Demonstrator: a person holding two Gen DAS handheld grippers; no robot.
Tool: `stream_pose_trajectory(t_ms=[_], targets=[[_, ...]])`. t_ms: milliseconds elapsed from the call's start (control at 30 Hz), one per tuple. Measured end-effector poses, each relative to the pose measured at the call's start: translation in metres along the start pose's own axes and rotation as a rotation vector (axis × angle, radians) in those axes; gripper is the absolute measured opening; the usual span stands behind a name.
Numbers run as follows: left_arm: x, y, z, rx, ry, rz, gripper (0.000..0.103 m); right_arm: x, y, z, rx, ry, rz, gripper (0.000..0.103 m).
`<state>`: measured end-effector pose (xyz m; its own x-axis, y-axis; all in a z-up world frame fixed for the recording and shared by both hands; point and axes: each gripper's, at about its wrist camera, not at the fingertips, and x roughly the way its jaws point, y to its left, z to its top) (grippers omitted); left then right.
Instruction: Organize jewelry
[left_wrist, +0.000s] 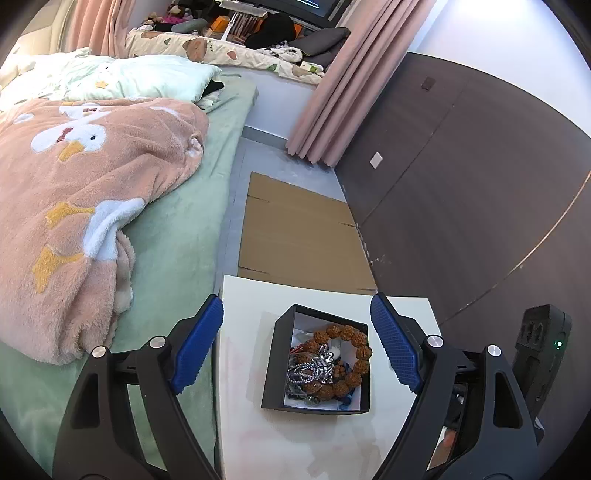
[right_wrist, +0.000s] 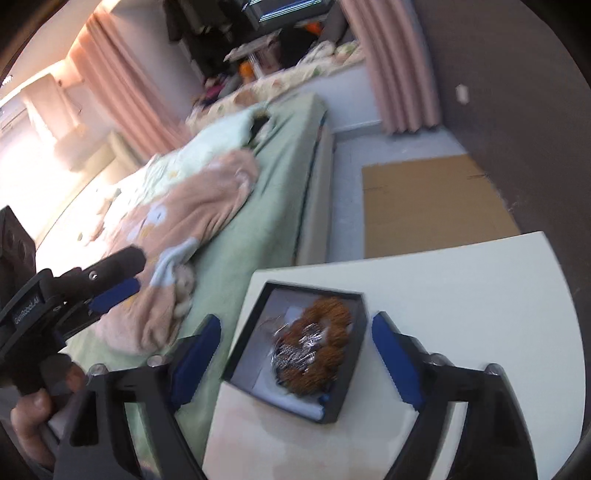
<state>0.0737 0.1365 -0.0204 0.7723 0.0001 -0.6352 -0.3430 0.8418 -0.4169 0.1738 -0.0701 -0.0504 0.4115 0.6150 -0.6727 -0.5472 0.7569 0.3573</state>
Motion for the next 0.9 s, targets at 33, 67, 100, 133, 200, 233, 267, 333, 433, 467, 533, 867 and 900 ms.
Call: stream_pose_trajectory(t_ms=[33, 67, 100, 133, 200, 233, 267, 333, 433, 467, 533, 867, 900], targets=[[0.000, 0.000, 0.000, 0.003, 0.003, 0.002, 0.082, -0.003, -0.003, 0.000, 0.006, 0.006, -0.005, 0.079], [0.000, -0.001, -0.001, 0.004, 0.005, 0.003, 0.083, -0.007, -0.008, 0.000, 0.012, 0.006, -0.004, 0.079], [0.001, -0.001, -0.001, 0.003, 0.008, 0.005, 0.085, -0.011, -0.011, 0.000, 0.017, -0.002, -0.004, 0.079], [0.001, -0.002, -0.002, 0.003, 0.010, 0.005, 0.086, -0.017, -0.017, -0.001, 0.026, -0.007, -0.014, 0.080], [0.002, -0.005, -0.003, 0.011, 0.014, 0.005, 0.091, -0.022, -0.026, -0.003, 0.045, 0.000, -0.030, 0.083], [0.002, -0.007, -0.005, 0.014, 0.015, 0.006, 0.092, -0.025, -0.031, -0.006, 0.059, 0.007, -0.039, 0.084], [0.001, -0.009, -0.006, 0.020, 0.017, 0.007, 0.093, -0.028, -0.036, -0.009, 0.071, 0.013, -0.049, 0.085], [0.002, -0.013, -0.010, 0.030, 0.023, 0.012, 0.095, -0.032, -0.047, -0.014, 0.098, 0.033, -0.088, 0.087], [0.001, -0.018, -0.015, 0.032, 0.021, 0.022, 0.097, -0.039, -0.063, -0.020, 0.137, 0.051, -0.136, 0.092], [0.001, -0.021, -0.017, 0.031, 0.016, 0.014, 0.098, -0.042, -0.068, -0.021, 0.148, 0.052, -0.147, 0.094], [0.000, -0.029, -0.021, 0.039, 0.020, 0.000, 0.098, -0.050, -0.076, -0.024, 0.166, 0.048, -0.170, 0.095], [-0.006, -0.082, -0.056, 0.180, 0.034, -0.020, 0.098, -0.101, -0.100, -0.045, 0.197, 0.006, -0.227, 0.095], [-0.008, -0.084, -0.059, 0.185, 0.030, -0.023, 0.098, -0.106, -0.103, -0.049, 0.206, 0.000, -0.229, 0.095]])
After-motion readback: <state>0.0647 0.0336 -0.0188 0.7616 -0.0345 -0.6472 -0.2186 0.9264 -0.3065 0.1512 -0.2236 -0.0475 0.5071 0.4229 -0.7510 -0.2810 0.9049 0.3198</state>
